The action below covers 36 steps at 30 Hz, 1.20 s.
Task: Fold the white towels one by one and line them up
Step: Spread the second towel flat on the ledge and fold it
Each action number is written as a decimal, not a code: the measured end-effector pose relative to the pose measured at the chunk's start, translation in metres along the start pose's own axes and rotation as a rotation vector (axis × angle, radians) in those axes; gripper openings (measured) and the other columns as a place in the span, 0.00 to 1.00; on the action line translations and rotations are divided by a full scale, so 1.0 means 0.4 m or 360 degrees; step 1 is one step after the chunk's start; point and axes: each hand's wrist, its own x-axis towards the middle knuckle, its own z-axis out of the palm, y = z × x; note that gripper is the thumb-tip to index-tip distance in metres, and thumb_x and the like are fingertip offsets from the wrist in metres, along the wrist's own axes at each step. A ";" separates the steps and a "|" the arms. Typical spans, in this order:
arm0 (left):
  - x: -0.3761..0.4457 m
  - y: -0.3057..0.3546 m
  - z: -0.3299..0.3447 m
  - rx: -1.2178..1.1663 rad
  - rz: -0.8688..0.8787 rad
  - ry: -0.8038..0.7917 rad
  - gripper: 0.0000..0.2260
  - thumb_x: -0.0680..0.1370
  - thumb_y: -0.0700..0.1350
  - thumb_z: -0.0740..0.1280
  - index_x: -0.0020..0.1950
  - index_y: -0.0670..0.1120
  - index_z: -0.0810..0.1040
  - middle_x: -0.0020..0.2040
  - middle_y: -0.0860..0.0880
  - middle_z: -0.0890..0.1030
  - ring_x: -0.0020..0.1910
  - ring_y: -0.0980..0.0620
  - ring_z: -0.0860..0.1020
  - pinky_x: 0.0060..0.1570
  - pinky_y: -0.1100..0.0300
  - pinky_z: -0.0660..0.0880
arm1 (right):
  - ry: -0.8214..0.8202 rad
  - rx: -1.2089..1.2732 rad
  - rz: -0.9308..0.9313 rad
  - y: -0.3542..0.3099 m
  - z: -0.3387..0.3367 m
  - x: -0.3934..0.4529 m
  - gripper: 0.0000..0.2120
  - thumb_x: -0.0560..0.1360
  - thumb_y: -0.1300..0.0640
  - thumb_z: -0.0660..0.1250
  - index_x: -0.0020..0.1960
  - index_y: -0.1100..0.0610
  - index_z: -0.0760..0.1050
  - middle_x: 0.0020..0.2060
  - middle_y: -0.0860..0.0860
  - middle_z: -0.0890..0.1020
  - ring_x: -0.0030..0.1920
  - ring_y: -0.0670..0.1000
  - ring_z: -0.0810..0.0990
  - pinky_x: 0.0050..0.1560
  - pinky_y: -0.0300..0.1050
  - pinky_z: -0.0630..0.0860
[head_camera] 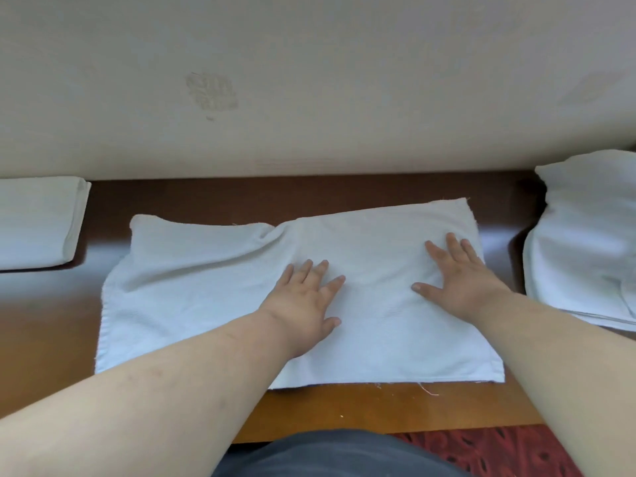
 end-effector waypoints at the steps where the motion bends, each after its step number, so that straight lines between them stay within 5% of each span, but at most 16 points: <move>1: -0.009 -0.015 0.004 0.0001 -0.0025 0.0033 0.30 0.80 0.64 0.46 0.78 0.57 0.36 0.80 0.48 0.39 0.78 0.44 0.37 0.74 0.45 0.37 | 0.0003 0.0003 0.0014 0.014 -0.002 0.003 0.47 0.68 0.22 0.54 0.79 0.38 0.39 0.80 0.47 0.37 0.79 0.52 0.36 0.78 0.53 0.47; 7: -0.069 -0.112 0.003 -0.0246 -0.0329 0.0084 0.30 0.80 0.64 0.47 0.78 0.57 0.40 0.80 0.49 0.43 0.78 0.46 0.42 0.76 0.48 0.42 | 0.0044 0.0141 0.0085 0.020 -0.034 -0.006 0.45 0.70 0.25 0.59 0.80 0.44 0.51 0.81 0.49 0.44 0.80 0.53 0.41 0.78 0.54 0.51; 11: -0.106 -0.169 0.009 -0.0364 -0.0498 0.0113 0.30 0.81 0.63 0.48 0.79 0.56 0.43 0.80 0.49 0.46 0.78 0.46 0.46 0.76 0.49 0.45 | 0.0383 0.0321 -0.0052 -0.186 -0.073 -0.022 0.33 0.75 0.32 0.59 0.74 0.49 0.67 0.79 0.51 0.57 0.78 0.55 0.52 0.76 0.53 0.55; 17: -0.177 -0.255 0.037 -0.0488 -0.0558 0.0413 0.26 0.81 0.60 0.51 0.78 0.54 0.53 0.78 0.50 0.57 0.76 0.49 0.55 0.73 0.53 0.53 | 0.0308 0.0378 -0.0787 -0.680 -0.062 -0.092 0.26 0.79 0.43 0.63 0.74 0.52 0.67 0.75 0.53 0.65 0.76 0.54 0.57 0.75 0.49 0.55; 24: -0.234 -0.529 0.060 -0.0857 -0.0692 0.0853 0.28 0.77 0.33 0.58 0.76 0.49 0.62 0.74 0.48 0.64 0.72 0.49 0.61 0.70 0.59 0.57 | 0.0159 0.0329 -0.0765 -0.971 -0.025 -0.103 0.28 0.81 0.46 0.59 0.79 0.52 0.58 0.79 0.53 0.59 0.78 0.54 0.53 0.77 0.47 0.50; 29: -0.154 -0.706 0.059 -0.0639 -0.0331 0.0297 0.29 0.80 0.38 0.58 0.79 0.49 0.54 0.80 0.48 0.54 0.78 0.47 0.51 0.74 0.53 0.53 | 0.0345 0.0325 -0.0837 -1.091 0.057 -0.139 0.25 0.79 0.50 0.61 0.74 0.52 0.66 0.72 0.52 0.69 0.72 0.56 0.65 0.72 0.50 0.61; 32: -0.105 -0.744 0.067 -0.0271 -0.0266 0.0046 0.29 0.83 0.56 0.50 0.80 0.49 0.42 0.80 0.50 0.39 0.78 0.47 0.41 0.76 0.49 0.45 | 0.0202 0.0186 -0.0816 -1.134 0.153 -0.195 0.29 0.80 0.44 0.58 0.79 0.49 0.57 0.79 0.52 0.57 0.78 0.56 0.53 0.77 0.53 0.49; 36: -0.099 -0.746 0.070 -0.0178 -0.0520 0.0083 0.32 0.82 0.60 0.46 0.79 0.46 0.40 0.80 0.46 0.38 0.78 0.43 0.40 0.75 0.45 0.43 | -0.0111 -0.0221 -0.0799 -1.162 0.235 -0.234 0.41 0.79 0.34 0.52 0.80 0.50 0.34 0.78 0.53 0.32 0.76 0.58 0.28 0.74 0.62 0.31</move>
